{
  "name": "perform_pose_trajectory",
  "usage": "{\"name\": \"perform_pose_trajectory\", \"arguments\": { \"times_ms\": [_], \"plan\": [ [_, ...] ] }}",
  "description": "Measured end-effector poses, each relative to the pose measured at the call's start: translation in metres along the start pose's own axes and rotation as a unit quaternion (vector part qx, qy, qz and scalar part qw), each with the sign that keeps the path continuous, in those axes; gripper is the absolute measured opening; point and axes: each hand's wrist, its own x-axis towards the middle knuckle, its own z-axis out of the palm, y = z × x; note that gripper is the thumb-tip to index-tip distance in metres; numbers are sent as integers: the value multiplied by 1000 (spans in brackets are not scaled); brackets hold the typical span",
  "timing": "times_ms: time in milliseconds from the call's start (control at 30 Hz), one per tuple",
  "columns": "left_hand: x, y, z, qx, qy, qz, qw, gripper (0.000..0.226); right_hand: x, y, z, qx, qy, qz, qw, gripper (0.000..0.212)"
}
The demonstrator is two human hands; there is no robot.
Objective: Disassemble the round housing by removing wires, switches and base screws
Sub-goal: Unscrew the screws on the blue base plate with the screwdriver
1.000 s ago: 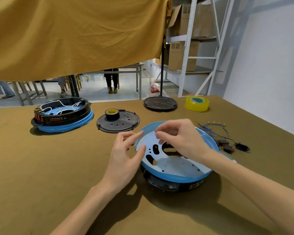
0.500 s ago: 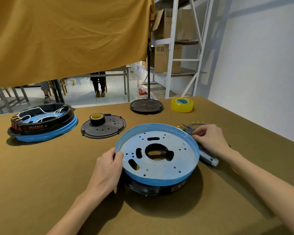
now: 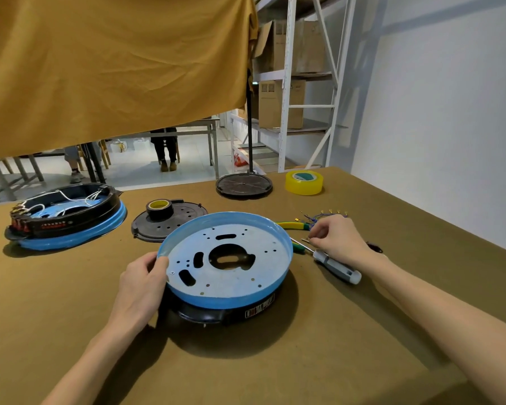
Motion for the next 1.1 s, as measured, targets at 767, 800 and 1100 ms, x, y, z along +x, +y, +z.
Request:
{"name": "perform_pose_trajectory", "arguments": {
  "times_ms": [767, 800, 1100],
  "plan": [
    [6, 2, 8, 20, -26, -84, 996, 30, -8, -147, 49, 67, -119, -197, 971, 10],
    [8, 5, 5, 58, -44, -121, 990, 33, -11, -154, 58, 69, -124, -206, 968, 11],
    [3, 26, -8, -204, -178, -226, 936, 49, -27, -153, 73, 67, -76, -195, 976, 13]
  ]
}}
